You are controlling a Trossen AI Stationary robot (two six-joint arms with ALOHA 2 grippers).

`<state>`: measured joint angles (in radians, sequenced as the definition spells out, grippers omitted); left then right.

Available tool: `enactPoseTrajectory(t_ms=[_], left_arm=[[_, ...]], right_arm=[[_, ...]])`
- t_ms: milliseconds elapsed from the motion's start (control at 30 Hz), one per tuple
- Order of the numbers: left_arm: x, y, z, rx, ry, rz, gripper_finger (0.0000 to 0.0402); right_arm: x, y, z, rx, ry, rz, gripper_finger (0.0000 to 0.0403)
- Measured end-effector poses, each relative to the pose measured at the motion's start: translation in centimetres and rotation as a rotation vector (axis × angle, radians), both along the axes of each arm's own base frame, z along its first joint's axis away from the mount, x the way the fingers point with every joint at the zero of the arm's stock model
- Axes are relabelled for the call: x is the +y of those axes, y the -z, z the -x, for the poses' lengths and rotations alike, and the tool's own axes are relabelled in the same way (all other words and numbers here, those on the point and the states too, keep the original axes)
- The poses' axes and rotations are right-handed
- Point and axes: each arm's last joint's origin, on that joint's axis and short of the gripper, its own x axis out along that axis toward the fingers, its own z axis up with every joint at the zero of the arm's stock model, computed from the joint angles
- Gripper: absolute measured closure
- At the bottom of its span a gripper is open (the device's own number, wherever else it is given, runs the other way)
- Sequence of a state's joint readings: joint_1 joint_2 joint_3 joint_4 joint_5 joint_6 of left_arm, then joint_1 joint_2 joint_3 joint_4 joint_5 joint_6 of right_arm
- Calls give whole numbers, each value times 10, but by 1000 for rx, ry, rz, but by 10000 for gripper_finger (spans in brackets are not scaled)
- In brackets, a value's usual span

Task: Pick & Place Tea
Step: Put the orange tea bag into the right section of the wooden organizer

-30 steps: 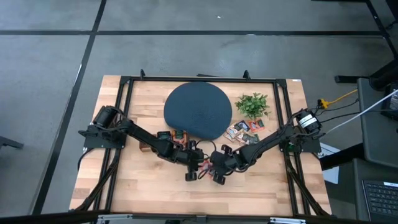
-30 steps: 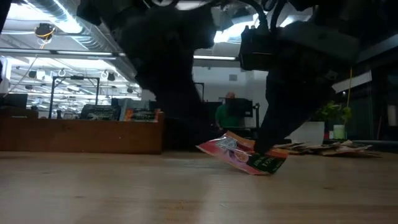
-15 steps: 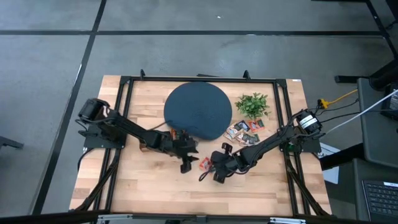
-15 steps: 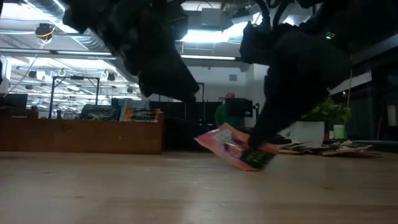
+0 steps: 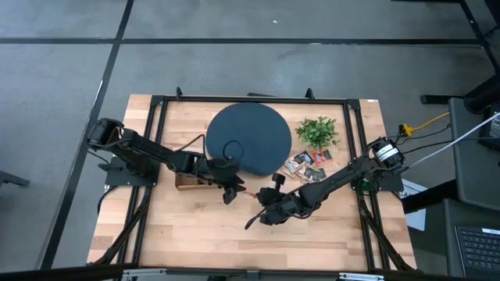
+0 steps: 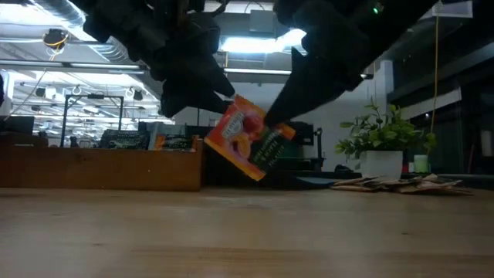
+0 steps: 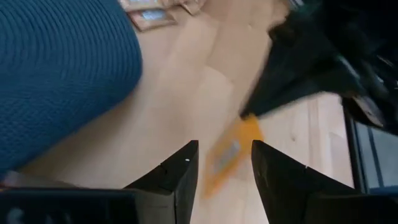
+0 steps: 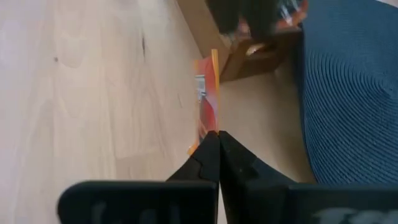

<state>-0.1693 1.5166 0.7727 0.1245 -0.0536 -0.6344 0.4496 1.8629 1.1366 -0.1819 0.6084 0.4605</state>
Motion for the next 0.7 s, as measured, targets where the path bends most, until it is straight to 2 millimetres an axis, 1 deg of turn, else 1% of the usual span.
enactPoseTrajectory(t_ms=[133,267,367,700], left_arm=[[3,0,-1,-11,65,-50,258],[3,1,0,-5,148,-127,258],[2,1,0,-9,191,-130,258],[1,2,1,-5,216,-149,258]], right_arm=[[1,-3,-2,-6,-8,-13,402],[-4,-3,-5,4,-8,-71,402],[-8,-3,-7,14,-12,-105,401],[-13,-6,-13,-23,-23,-90,400]])
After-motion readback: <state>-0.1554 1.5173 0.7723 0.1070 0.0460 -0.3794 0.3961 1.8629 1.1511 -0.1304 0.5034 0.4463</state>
